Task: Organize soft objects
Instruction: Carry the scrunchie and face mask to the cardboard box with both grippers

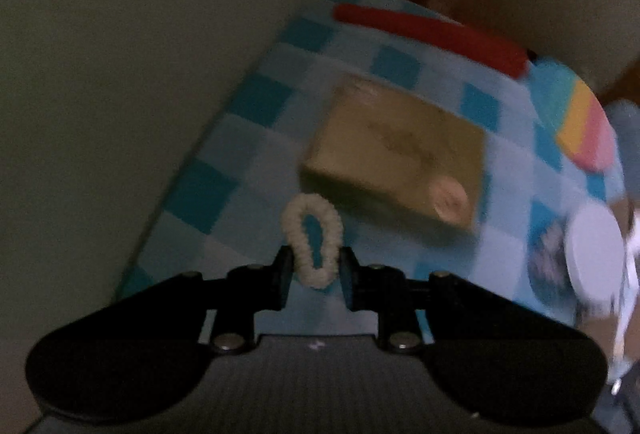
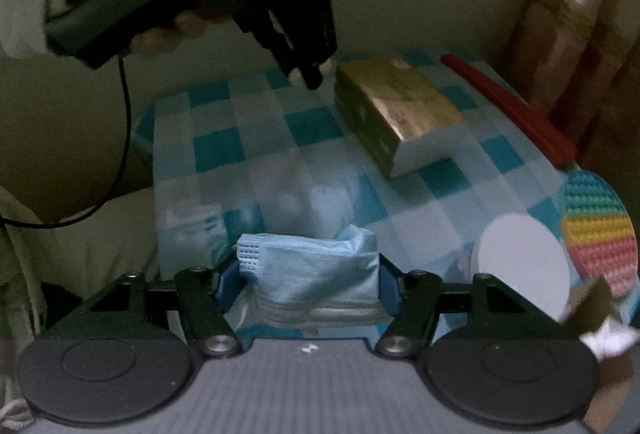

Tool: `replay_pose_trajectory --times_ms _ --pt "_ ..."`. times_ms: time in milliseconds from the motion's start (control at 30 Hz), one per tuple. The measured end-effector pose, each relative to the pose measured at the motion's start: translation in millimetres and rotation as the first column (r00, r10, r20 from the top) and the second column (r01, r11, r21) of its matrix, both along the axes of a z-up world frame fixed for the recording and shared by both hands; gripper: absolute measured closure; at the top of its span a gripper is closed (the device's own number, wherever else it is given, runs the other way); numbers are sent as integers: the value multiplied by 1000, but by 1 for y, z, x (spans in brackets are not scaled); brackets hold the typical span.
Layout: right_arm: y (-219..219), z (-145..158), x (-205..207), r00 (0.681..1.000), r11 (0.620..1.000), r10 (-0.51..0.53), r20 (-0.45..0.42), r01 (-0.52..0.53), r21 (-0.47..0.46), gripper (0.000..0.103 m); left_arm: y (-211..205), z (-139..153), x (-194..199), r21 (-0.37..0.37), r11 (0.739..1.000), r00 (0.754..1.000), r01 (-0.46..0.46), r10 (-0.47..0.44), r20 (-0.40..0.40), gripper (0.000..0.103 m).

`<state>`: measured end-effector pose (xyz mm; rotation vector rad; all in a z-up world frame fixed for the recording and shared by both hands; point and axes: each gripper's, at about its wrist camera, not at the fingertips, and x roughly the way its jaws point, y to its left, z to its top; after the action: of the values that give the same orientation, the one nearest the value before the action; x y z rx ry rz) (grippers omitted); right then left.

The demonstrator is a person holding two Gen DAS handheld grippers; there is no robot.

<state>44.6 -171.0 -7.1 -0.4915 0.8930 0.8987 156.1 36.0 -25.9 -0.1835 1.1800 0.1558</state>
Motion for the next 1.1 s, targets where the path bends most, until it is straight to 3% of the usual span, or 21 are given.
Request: replay_pose_trajectory --times_ms 200,467,733,867,1033,1100 --pt "-20 6 -23 998 997 -59 11 59 -57 32 -41 5 -32 2 984 983 181 -181 -25 80" --pt "-69 26 -31 976 975 -209 59 213 -65 32 -112 25 -43 -25 910 910 414 -414 0 80" --pt "-124 33 -14 903 904 -414 114 423 -58 32 -190 56 -26 -25 814 813 580 -577 83 79" --pt "-143 23 3 857 856 -504 103 512 -74 32 -223 63 -11 -36 780 778 625 -619 109 79" --pt "-158 8 12 823 822 -566 45 568 -44 11 -256 59 8 -83 730 733 678 -665 141 75" --pt "-161 5 9 817 817 -575 29 576 -24 11 -268 54 14 -89 715 720 693 -681 133 75"
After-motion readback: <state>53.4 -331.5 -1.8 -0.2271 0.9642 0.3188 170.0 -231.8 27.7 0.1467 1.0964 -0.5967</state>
